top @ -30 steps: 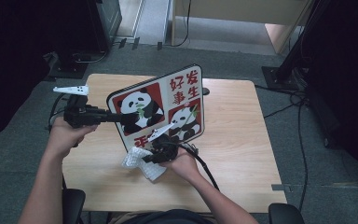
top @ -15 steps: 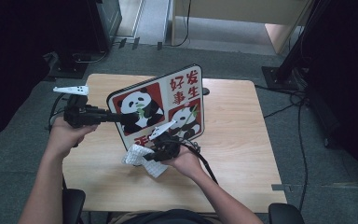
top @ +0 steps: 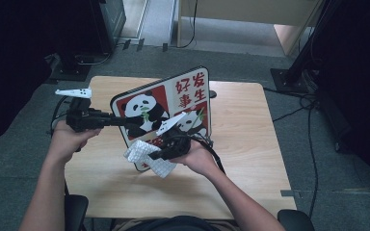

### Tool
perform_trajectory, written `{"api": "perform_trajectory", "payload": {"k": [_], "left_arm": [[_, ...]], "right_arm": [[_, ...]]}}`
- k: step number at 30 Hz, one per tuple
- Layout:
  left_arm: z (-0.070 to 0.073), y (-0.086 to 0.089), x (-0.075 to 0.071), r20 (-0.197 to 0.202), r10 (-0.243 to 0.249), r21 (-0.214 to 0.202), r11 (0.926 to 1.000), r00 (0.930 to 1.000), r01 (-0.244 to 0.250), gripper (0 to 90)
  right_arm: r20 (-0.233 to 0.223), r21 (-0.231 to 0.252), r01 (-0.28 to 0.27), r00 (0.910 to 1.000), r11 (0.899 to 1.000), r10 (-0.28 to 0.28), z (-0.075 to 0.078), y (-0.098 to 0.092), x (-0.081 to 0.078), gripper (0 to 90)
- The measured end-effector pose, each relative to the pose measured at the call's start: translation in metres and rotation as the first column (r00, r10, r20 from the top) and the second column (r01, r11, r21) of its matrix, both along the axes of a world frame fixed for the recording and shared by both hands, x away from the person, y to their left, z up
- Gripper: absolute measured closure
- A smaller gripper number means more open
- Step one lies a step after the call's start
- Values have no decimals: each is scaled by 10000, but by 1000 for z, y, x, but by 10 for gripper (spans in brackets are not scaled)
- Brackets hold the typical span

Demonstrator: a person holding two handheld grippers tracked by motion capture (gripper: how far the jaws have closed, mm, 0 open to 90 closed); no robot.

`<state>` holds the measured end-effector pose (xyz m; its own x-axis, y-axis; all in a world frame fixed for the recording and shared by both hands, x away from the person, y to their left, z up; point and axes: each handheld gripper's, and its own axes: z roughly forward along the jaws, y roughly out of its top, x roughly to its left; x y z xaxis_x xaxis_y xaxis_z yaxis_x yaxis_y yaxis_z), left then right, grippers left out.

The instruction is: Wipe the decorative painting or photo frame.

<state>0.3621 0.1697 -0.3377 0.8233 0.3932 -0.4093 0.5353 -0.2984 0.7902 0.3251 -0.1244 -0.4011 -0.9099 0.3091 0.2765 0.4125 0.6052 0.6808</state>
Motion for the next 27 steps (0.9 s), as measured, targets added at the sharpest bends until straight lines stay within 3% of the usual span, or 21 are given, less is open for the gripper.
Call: {"api": "perform_trajectory", "payload": {"k": [5, 15, 27], "left_arm": [[0, 0, 0, 7, -15, 23, 10000, 10000, 15, 757], [0, 0, 0, 2, -41, 34, 10000, 10000, 41, 757], [-1, 0, 0, -20, -58, 5, 10000, 10000, 58, 757]], "right_arm": [[21, 346, 179, 9998, 9992, -179, 19, -6, 3, 792], [345, 489, 378, 9986, 9981, -395, 60, -15, 10, 791], [683, 779, 666, 9951, 9947, -720, 120, -18, 25, 790]]}}
